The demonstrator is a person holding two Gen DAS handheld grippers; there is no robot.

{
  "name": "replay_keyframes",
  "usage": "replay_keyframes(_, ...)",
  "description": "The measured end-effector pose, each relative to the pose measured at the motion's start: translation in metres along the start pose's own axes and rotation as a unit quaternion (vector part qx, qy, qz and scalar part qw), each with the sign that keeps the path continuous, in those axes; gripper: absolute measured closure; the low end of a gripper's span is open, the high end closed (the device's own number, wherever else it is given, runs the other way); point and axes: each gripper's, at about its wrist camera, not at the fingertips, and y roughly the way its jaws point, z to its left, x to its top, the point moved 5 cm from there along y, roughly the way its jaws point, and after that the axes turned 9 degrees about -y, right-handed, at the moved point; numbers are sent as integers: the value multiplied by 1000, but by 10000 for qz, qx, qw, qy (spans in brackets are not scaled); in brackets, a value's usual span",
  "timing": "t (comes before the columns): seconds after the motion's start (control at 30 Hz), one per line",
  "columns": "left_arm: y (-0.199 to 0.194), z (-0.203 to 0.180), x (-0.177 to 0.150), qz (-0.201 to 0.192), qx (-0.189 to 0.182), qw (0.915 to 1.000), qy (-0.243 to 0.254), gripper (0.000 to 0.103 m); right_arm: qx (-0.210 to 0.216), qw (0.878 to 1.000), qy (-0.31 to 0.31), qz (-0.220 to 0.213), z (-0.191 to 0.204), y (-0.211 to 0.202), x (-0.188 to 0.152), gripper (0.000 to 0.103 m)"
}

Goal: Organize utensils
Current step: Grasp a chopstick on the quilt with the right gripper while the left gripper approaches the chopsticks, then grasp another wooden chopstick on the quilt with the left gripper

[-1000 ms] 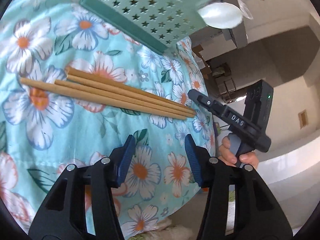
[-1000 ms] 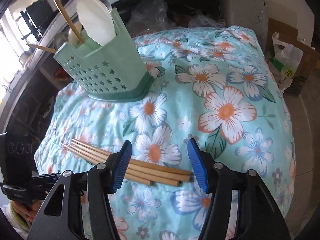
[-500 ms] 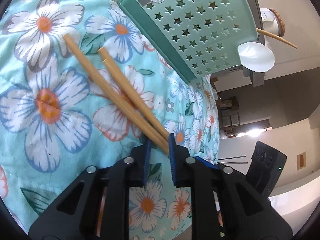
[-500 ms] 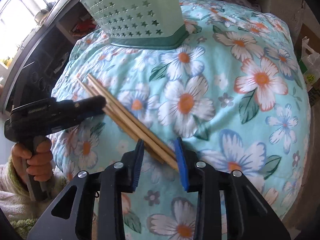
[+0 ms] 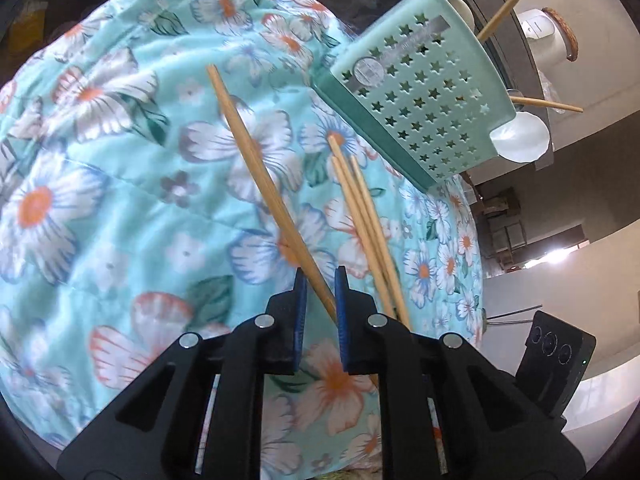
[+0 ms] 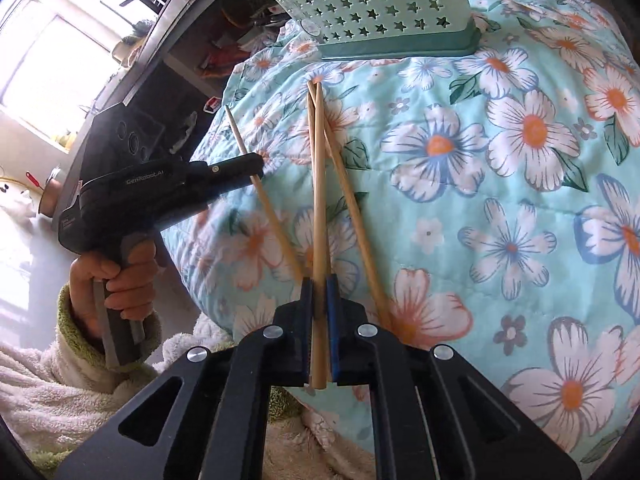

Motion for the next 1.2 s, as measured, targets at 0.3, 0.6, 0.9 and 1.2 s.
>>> replay_keyframes(0.3, -9, 16, 4, 32, 196, 9992, 334, 85, -922, 9950, 166, -360, -25, -31, 18, 91)
replay_keyframes(0.6, -4, 18, 9, -15, 21, 9998, 174, 85, -1009, 9937, 127, -477, -22, -7, 60, 82)
replay_keyframes(0.9, -7, 22, 6, -344, 52, 9994, -2, 86, -1337, 9906, -58, -273, -22, 36, 82, 87)
replay_keyframes(1.2, -12, 5, 8, -313, 541, 9940, 893, 91, -1483, 9884, -70, -326, -25, 10, 69, 96)
